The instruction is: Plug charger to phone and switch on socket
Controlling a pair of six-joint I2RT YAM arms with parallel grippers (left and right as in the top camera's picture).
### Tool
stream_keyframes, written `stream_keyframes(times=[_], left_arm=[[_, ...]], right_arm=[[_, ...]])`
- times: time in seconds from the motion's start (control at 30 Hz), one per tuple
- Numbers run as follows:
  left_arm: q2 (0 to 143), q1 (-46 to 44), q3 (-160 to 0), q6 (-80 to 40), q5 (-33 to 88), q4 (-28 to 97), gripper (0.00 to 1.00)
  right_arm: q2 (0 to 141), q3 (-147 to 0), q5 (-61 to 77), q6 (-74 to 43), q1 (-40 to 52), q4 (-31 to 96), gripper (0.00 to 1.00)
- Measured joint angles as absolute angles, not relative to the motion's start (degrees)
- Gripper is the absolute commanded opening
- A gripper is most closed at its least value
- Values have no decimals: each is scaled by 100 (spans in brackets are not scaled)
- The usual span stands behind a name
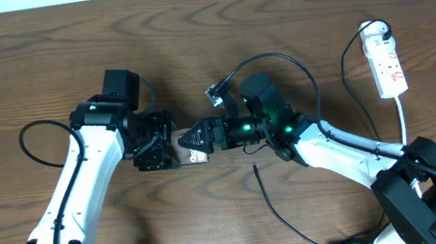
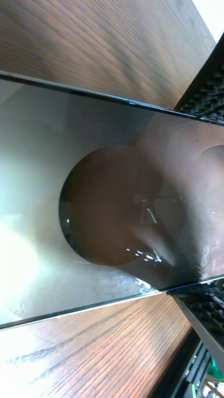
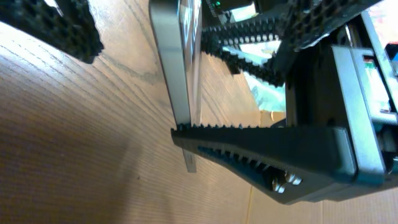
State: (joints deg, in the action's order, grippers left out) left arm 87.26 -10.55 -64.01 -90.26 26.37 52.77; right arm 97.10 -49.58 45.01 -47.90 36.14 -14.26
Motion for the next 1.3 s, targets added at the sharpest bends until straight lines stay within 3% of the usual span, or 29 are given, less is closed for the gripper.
stream_keyframes(times=[0.3, 0.77, 1.03, 1.3], left_arm=[[8726, -1240, -6401, -9056, 2735, 5177, 8], [8726, -1356, -6401, -9172, 2816, 5140, 8], [8726, -1356, -6401, -9172, 2821, 5137, 8], [8724, -1356, -6401, -9172, 2825, 5135, 7]], right_arm=[[9710, -4958, 4324, -4818, 3811, -1426, 77], [9710, -4958, 4104, -4845, 3953, -1431, 35], [9710, -4958, 4042, -4862, 3953, -1415, 28], [9712, -4954, 3918, -4901, 3951, -1330, 8]])
